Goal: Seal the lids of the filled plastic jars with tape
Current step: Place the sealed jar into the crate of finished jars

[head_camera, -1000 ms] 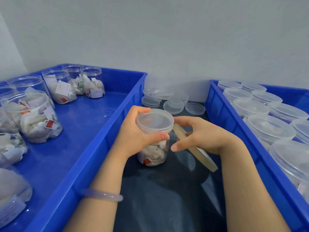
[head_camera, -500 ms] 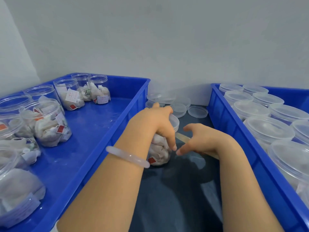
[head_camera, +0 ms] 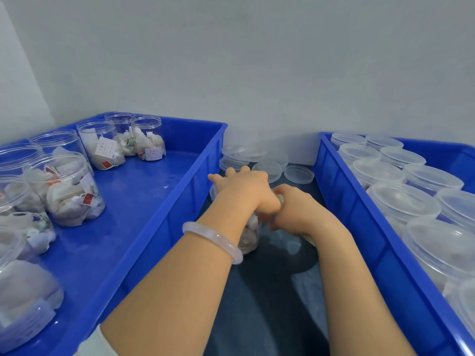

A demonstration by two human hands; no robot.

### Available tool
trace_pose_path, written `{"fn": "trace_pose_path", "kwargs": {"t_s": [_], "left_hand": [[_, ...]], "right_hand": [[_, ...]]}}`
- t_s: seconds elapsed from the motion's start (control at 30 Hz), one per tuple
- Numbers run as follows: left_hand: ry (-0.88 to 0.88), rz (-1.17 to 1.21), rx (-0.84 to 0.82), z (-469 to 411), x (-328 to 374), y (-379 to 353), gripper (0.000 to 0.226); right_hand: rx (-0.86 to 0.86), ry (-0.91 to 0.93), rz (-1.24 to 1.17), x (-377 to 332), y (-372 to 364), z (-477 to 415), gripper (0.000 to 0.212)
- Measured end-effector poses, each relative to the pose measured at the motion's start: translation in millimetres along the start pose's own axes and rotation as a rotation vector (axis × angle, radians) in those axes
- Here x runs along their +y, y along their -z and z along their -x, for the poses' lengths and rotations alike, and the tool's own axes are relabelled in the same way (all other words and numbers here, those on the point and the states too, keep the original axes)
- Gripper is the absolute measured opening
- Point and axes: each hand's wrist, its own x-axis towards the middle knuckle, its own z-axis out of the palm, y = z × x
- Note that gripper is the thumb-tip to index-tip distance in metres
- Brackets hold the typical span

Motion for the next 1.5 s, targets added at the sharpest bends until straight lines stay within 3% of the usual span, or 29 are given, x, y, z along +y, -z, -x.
{"fn": "trace_pose_path", "kwargs": {"t_s": [0.17, 0.27, 0.37, 0.43, 0.5, 0.6, 0.67, 0.73, 0.8, 0.87, 0.93, 1.0, 1.07, 1.13, 1.5], "left_hand": [[0.006, 0.047, 0.138, -4, -1, -1, 0.033], [0.031, 0.065, 0.149, -4, 3, -2, 0.035], [0.136, 0.154, 0.246, -6, -3, 2, 0.021], [0.154, 0.213, 0.277, -13, -12, 8, 0.017], [0.042, 0.132, 0.134, -16, -10, 9, 0.028], [-0.063, 0.056, -0.044, -15, -3, 9, 0.063], [-0.122, 0.292, -0.019, -14, -8, 13, 0.077], [-0.160, 0.683, 0.241, -14, -16, 12, 0.059], [-0.100, 0.872, 0.624, -9, -23, -1, 0.038], [-0.014, 1.018, 0.779, -4, -30, -24, 0.032], [0.068, 1.244, 0.712, -4, -38, -49, 0.037], [0.110, 1.464, 0.552, -8, -45, -68, 0.059], [0.094, 1.550, 0.489, -13, -46, -81, 0.083], [0.080, 1.540, 0.553, -17, -44, -89, 0.091], [0.110, 1.550, 0.687, -28, -48, -99, 0.084]], "right_hand": [[0.114, 0.010, 0.025, -7, -17, 16, 0.029], [0.175, -0.030, 0.020, -9, -24, 34, 0.028], [0.205, 0.017, 0.084, -13, -36, 70, 0.026], [0.186, 0.068, 0.058, -12, -51, 86, 0.028], [0.176, 0.007, 0.072, -4, -52, 77, 0.031], [0.079, -0.059, 0.128, 14, -47, 47, 0.069], [0.062, -0.062, 0.202, 25, -54, 34, 0.076], [0.101, -0.056, 0.292, 31, -60, 26, 0.068], [0.245, 0.001, 0.121, 33, -56, 16, 0.060], [0.377, 0.135, -0.230, 30, -45, 7, 0.053], [0.333, 0.262, -0.599, 22, -38, 3, 0.052], [0.300, 0.362, -0.785, 15, -36, -1, 0.045], [0.349, 0.389, -0.845, 12, -37, -5, 0.039], [0.403, 0.414, -0.903, 12, -39, -9, 0.034], [0.451, 0.527, -0.946, 7, -44, -11, 0.023]]}}
